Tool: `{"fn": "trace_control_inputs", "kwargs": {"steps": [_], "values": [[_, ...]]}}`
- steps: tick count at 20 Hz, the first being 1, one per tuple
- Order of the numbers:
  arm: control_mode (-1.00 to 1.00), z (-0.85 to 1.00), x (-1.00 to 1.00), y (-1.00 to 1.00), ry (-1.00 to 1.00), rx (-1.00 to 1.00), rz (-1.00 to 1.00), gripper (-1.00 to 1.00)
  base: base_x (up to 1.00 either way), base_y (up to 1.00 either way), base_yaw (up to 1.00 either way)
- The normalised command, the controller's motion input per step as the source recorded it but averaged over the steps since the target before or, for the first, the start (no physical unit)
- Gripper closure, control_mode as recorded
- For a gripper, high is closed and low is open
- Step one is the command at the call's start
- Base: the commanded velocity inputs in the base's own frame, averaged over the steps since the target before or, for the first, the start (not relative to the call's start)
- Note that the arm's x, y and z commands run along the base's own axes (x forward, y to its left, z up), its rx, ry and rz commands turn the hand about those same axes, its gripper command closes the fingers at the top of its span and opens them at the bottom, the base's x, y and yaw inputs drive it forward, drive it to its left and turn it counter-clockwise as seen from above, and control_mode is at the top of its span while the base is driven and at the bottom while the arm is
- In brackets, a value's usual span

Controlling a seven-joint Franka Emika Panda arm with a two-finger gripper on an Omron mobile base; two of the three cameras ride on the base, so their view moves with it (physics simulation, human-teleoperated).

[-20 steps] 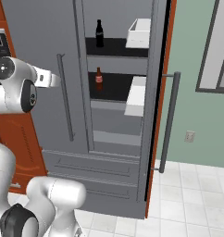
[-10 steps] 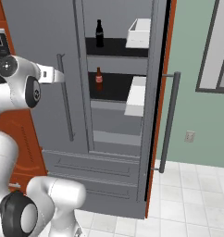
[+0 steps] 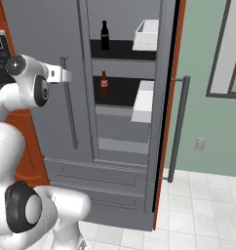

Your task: Open the fridge, grab two sodas, and place both sodas inside the bowl with ice on the dining counter.

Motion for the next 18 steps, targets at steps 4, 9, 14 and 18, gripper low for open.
{"fn": "trace_control_inputs", "kwargs": {"steps": [4, 9, 14, 18], "values": [[-1.00, -0.05, 0.28, 0.07, 0.00, 0.00, 0.00, -1.00, 0.00, 0.00, 0.00], [-1.00, -0.09, 0.24, 0.10, 0.00, 0.00, 0.00, -1.00, 0.00, 0.00, 0.00], [-1.00, -0.04, 0.30, 0.08, 0.00, 0.00, 0.00, -1.00, 0.00, 0.00, 0.00], [-1.00, -0.02, 0.32, 0.01, 0.00, 0.00, 0.00, -1.00, 0.00, 0.00, 0.00]]}}
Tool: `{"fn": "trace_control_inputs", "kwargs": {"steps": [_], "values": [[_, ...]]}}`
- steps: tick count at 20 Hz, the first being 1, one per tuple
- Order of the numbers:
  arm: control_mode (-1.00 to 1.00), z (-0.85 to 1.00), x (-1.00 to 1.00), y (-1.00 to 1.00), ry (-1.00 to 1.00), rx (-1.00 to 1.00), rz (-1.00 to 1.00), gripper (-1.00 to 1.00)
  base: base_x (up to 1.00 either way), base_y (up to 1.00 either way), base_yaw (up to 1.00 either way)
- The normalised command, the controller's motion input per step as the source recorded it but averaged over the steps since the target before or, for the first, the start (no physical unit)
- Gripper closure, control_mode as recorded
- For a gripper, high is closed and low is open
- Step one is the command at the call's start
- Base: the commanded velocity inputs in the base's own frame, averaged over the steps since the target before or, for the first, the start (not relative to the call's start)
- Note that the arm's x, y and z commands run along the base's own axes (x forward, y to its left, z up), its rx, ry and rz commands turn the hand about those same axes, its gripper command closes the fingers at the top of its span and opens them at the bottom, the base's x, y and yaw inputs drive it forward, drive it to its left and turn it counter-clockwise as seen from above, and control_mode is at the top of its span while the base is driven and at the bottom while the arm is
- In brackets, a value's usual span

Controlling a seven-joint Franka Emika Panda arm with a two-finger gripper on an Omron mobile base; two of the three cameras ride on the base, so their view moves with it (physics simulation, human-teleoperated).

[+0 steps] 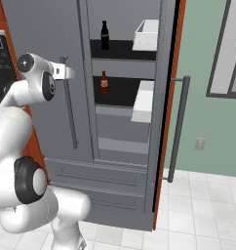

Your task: Open the fridge, grab two sodas, and place both sodas inside the bowl with ice on the dining counter.

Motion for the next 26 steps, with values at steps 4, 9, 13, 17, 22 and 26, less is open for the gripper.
{"fn": "trace_control_inputs", "kwargs": {"steps": [4, 9, 13, 17, 22, 26], "values": [[-1.00, -0.06, 0.29, 0.01, 0.00, 0.00, 0.00, -1.00, 0.00, 0.00, 0.00], [-1.00, -0.14, 0.32, 0.00, 0.00, 0.00, 0.00, -1.00, 0.00, 0.00, 0.00], [-1.00, -0.17, 0.30, 0.00, -0.01, 0.00, 0.00, -1.00, 0.00, 0.00, 0.00], [-1.00, -0.15, 0.26, 0.00, 0.00, 0.00, 0.00, -1.00, 0.00, 0.00, 0.00], [-1.00, -0.16, 0.28, 0.00, 0.00, 0.00, 0.00, -1.00, 0.00, 0.00, 0.00], [-1.00, -0.19, 0.32, 0.02, -0.01, 0.00, 0.00, -1.00, 0.00, 0.00, 0.00]]}}
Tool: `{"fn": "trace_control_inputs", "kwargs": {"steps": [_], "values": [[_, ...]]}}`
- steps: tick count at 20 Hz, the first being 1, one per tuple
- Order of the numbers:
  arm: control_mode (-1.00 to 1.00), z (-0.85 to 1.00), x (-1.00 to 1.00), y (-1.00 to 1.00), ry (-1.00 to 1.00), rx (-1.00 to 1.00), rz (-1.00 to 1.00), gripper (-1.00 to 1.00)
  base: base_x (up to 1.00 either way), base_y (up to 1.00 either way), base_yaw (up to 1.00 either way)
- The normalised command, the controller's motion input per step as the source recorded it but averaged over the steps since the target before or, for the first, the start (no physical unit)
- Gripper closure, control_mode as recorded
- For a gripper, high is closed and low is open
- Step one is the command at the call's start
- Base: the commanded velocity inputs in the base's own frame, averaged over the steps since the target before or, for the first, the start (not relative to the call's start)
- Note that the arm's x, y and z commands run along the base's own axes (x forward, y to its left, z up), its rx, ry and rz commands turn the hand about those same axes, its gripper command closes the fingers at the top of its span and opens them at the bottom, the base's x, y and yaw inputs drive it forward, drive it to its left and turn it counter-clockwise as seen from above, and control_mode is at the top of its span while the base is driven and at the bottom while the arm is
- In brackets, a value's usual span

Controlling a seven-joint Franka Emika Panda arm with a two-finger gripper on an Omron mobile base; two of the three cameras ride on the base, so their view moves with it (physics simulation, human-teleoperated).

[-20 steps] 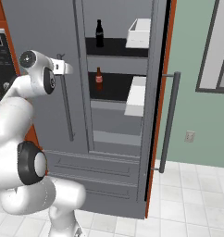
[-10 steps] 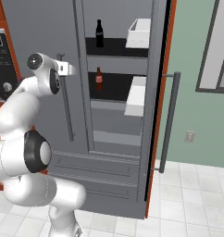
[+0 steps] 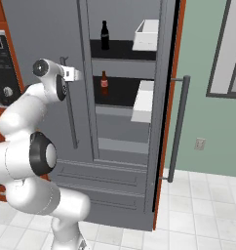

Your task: Open the fridge, grab two sodas, and place both sodas inside the bowl with ice on the dining counter.

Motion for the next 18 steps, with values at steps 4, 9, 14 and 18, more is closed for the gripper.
{"fn": "trace_control_inputs", "kwargs": {"steps": [4, 9, 14, 18], "values": [[-1.00, -0.20, 0.35, 0.08, 0.00, 0.00, 0.00, -1.00, 0.00, 0.00, 0.00], [-1.00, -0.22, 0.35, 0.01, 0.00, 0.01, 0.00, 1.00, 0.00, 0.00, 0.00], [-1.00, -0.10, 0.19, 0.14, 0.00, 0.02, 0.01, 1.00, 0.00, 0.00, 0.00], [-1.00, -0.15, -0.17, 0.39, 0.00, 0.00, 0.06, 1.00, 0.00, 0.00, 0.00]]}}
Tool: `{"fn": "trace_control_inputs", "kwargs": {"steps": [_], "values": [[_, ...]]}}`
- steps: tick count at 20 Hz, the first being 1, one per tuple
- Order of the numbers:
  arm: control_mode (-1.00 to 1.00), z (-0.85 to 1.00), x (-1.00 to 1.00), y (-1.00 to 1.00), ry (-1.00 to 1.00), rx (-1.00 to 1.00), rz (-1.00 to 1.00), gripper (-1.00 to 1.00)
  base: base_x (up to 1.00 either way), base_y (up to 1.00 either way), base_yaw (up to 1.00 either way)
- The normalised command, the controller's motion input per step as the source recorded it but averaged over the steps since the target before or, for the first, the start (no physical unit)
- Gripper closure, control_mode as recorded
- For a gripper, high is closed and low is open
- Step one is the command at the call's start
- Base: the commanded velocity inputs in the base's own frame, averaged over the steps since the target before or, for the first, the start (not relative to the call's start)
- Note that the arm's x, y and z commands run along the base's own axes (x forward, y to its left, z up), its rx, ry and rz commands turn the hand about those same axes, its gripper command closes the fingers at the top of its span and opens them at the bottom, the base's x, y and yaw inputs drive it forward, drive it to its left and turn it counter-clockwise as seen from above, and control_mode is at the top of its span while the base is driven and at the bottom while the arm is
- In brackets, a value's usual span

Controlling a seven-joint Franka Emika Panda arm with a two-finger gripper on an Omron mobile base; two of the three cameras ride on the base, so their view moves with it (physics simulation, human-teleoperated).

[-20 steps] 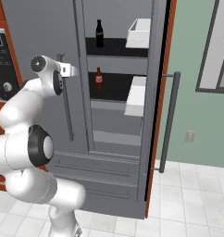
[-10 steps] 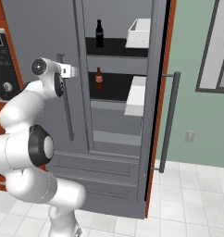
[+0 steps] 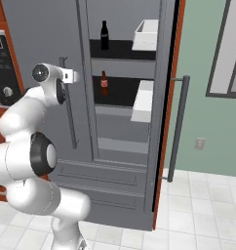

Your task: Open the fridge, grab two sodas, and place both sodas inside the bowl with ice on the dining counter.

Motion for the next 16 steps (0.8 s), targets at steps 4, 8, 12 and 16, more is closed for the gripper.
{"fn": "trace_control_inputs", "kwargs": {"steps": [4, 8, 12, 16], "values": [[-1.00, -0.05, -0.59, 0.62, -0.07, 0.00, 0.10, 1.00, 0.00, 0.00, 0.00], [-1.00, 0.00, -0.88, 0.61, -0.08, 0.00, 0.11, 1.00, 0.00, 0.00, 0.00], [-1.00, 0.00, -1.00, 0.59, -0.06, 0.00, 0.13, 1.00, 0.00, 0.00, 0.00], [-1.00, 0.00, -1.00, 0.66, -0.03, -0.01, 0.13, 1.00, 0.00, 0.00, 0.00]]}}
